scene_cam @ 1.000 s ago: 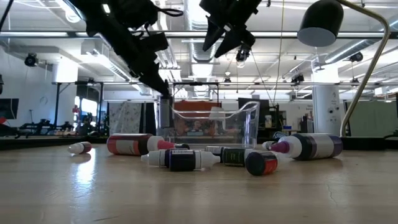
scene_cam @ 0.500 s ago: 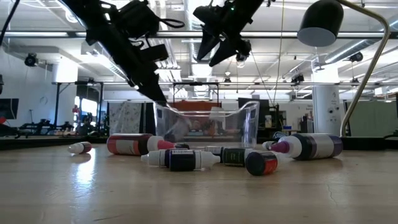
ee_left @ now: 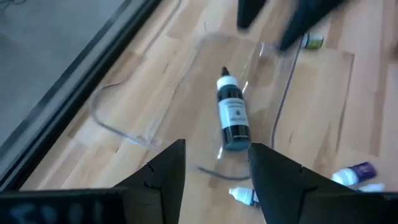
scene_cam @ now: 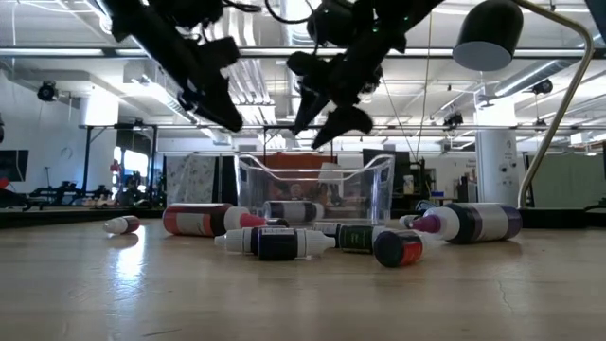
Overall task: Pick & Place food coloring
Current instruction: Put the large black food coloring bottle into the transparent bin
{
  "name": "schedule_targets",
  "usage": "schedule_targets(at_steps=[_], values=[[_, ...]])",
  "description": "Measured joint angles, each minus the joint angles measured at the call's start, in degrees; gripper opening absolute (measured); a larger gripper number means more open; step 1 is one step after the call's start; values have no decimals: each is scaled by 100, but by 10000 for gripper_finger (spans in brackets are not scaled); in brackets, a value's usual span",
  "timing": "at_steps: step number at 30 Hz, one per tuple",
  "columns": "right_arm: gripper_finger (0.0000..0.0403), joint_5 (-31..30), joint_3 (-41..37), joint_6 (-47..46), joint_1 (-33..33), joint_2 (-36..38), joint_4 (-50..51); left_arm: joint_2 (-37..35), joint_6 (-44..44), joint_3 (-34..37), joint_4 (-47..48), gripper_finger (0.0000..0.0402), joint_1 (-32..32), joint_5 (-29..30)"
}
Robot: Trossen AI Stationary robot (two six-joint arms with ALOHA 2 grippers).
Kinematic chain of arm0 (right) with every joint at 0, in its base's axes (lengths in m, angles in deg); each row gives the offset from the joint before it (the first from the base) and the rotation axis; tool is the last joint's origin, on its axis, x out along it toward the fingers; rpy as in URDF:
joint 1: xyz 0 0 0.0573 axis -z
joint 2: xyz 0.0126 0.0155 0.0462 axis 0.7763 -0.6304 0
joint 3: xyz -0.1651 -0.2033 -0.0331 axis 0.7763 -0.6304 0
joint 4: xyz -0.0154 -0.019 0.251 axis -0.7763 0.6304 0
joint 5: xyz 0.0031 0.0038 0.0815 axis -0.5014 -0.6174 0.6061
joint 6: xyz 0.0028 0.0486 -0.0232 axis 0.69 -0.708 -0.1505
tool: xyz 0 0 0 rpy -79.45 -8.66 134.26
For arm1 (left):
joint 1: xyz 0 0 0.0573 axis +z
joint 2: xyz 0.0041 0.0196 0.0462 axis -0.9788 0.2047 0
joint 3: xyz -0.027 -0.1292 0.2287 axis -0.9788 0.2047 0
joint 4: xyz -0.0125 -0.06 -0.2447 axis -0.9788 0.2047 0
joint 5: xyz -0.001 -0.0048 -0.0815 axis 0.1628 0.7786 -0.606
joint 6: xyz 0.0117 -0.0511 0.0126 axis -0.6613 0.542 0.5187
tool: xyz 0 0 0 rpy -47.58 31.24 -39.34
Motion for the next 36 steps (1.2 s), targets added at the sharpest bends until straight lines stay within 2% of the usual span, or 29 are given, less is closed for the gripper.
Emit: schedule_targets(at_steps=[3,6,9,13,15,25,29,32,34,36], values=[[225,-431,207,2201,-103,-364,156,-391,115,79,523,149,-2,3],[217,-873,447,3214,-47,-700,546,-789,404,217,785,149,-4,10],[208,-792,740,3666,219,-926,1171,-1142,901,394,855,149,-9,12],[195,-41,1000,3850,591,-1319,1756,-1554,1561,721,873,149,-39,14],[190,135,1148,3862,692,-1490,1800,-1701,1805,878,902,149,-53,15],[187,162,2069,4907,529,-2436,2778,-1985,2410,1310,818,149,-83,23],[187,111,2410,4883,528,-2582,2982,-1981,2439,1321,815,149,-87,64],[187,-26,2761,4441,570,-2554,3010,-1981,2448,1321,812,149,-87,91],[187,-17,3068,3779,653,-2515,3015,-1981,2452,1321,814,149,-87,161],[187,40,3392,2517,787,-2510,3017,-1981,2454,1321,793,149,-87,197]])
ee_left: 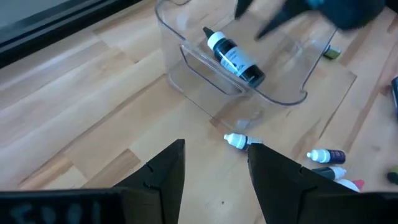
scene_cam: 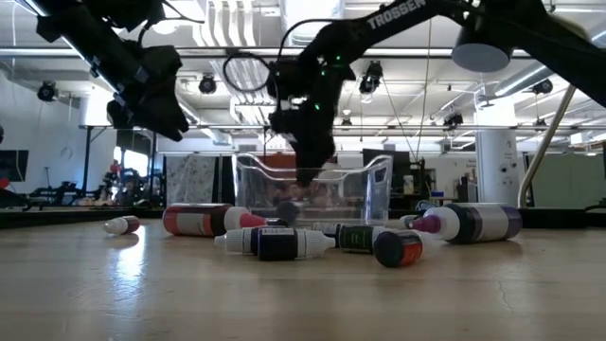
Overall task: Pick & Place food coloring
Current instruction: Put the large black food coloring bottle into the transparent bin
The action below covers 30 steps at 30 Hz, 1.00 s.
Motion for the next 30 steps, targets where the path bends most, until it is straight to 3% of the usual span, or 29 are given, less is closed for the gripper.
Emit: schedule_targets(at_steps=[3,6,14,21,30], values=[[187,449,350,-2289,221,-104,66,0,1,8,-110,149,0,71],[187,739,481,-3538,304,-345,125,2,-9,13,-243,149,0,160],[187,720,793,-4404,22,-950,454,2,-35,20,-325,149,0,164],[187,180,911,-4525,-70,-1060,262,2,-58,20,-322,149,0,162],[187,43,867,-5735,-151,-1085,82,2,-217,24,-320,149,-4,162]])
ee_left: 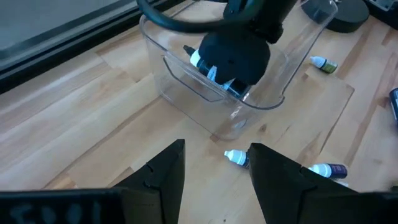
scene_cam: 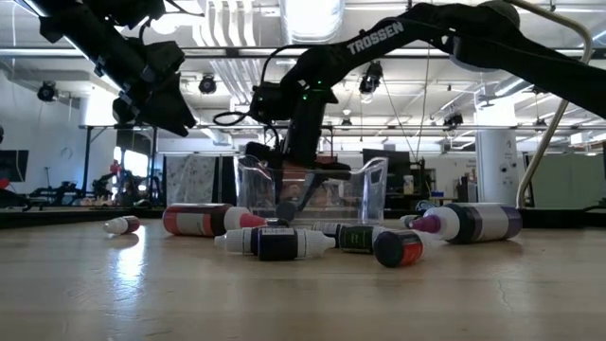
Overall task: Pick & Place food coloring
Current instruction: Put the large black food coloring bottle into the transparent bin
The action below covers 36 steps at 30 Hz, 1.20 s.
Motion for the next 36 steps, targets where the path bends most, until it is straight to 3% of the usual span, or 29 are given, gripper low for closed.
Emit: schedule_targets(at_steps=[14,26,31,36], values=[[185,-448,-268,860,-169,-9,-150,0,-215,0,0,149,0,0],[101,-1171,138,1632,-257,549,-229,2,-289,2,-5,149,0,0],[113,-1464,129,2864,-497,1104,-216,-31,-140,-65,-325,149,72,-119],[118,-1618,127,4354,-838,1448,-138,-55,75,-156,-1259,149,600,-1107]])
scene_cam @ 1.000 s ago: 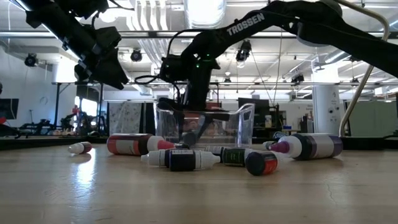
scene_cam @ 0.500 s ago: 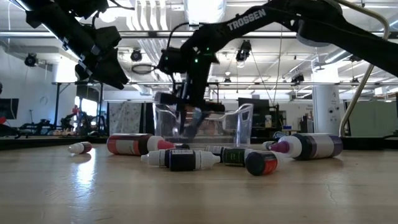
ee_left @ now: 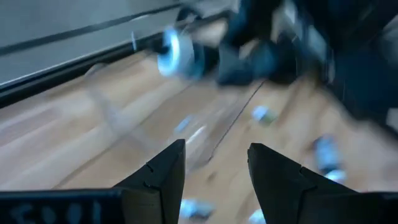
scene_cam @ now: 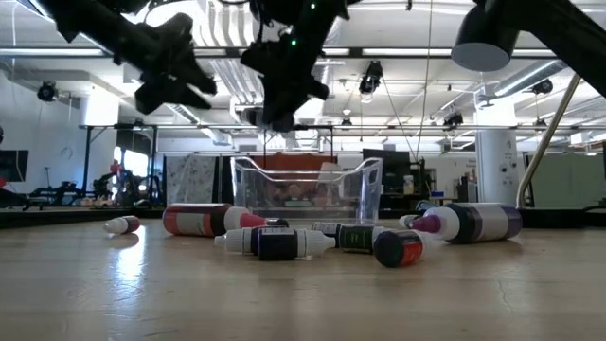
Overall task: Pick & Place food coloring
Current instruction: Put the large black food coloring bottle into the transparent bin
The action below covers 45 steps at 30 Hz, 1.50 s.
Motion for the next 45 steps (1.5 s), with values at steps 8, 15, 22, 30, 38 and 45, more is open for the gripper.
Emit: schedule_targets(at_steps=[8,15,22,30,38,45], values=[[112,-17,-7,-14,-134,184,-76,-5,430,-53,-401,149,1465,-1771],[112,-27,-7,-624,-193,199,-221,287,784,-39,-901,149,2061,-2662],[112,-163,-7,-1198,-211,208,-662,754,1367,-39,-1638,149,2104,-3029],[112,-279,-7,-1352,-235,211,-744,1065,1659,-37,-2483,149,2104,-2882],[111,-264,-10,-1391,-246,212,-877,1332,1678,-54,-2760,149,2104,-2834],[113,-254,-10,-1510,-250,210,-891,1434,1731,-54,-2920,142,2104,-2897]])
